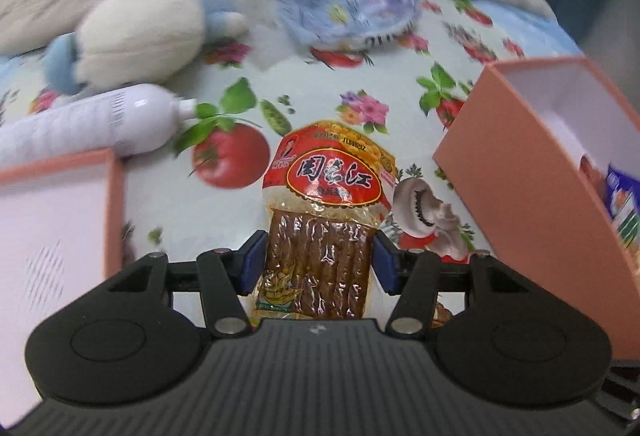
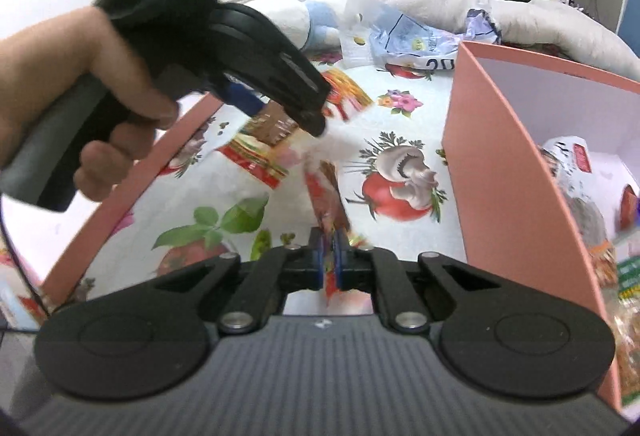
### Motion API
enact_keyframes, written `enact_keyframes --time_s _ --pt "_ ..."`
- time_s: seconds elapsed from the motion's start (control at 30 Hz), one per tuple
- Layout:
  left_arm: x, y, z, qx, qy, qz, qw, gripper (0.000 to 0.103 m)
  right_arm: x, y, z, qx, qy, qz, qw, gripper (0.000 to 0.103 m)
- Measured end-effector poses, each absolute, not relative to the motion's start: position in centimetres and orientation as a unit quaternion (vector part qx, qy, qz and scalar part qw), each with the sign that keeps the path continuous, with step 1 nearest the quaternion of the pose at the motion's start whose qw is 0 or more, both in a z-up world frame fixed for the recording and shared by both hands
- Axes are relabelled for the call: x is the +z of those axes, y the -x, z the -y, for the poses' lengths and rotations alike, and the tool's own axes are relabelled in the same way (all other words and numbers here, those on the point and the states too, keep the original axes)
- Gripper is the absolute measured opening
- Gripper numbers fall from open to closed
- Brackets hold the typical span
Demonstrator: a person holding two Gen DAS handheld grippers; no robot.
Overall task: Organize snacks
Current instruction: 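Close the left gripper on the strip packet while the right grasps the small red packet, then lift and carry both red packets over the deep pink box with both grippers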
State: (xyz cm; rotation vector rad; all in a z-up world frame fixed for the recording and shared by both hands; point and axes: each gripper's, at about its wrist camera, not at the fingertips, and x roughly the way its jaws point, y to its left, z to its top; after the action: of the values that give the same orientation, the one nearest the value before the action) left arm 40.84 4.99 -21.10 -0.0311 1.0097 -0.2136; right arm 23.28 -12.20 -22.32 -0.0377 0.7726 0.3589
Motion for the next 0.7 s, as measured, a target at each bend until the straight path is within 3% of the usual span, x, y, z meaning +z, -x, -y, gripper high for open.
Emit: enact_keyframes --time_s 0.37,0.5,0.7 --pt "-20.4 -29.4 -5.7 -0.018 0.095 -0.466 0.879 0.061 -21.7 -19.6 15.9 0.176 -0.08 -0.413 0.89 0.007" --pt "-21.7 -25.3 -6.0 -0.001 0.155 -0.468 0.87 0.061 -20.9 -18.3 16.6 0.172 -0.073 -0.4 0.897 0.007" --pt "-21.7 -21.4 -5.8 0.017 0.166 -0.465 0.869 0.061 -20.5 -17.1 17.6 0.177 -0.09 -0.401 0.895 0.007"
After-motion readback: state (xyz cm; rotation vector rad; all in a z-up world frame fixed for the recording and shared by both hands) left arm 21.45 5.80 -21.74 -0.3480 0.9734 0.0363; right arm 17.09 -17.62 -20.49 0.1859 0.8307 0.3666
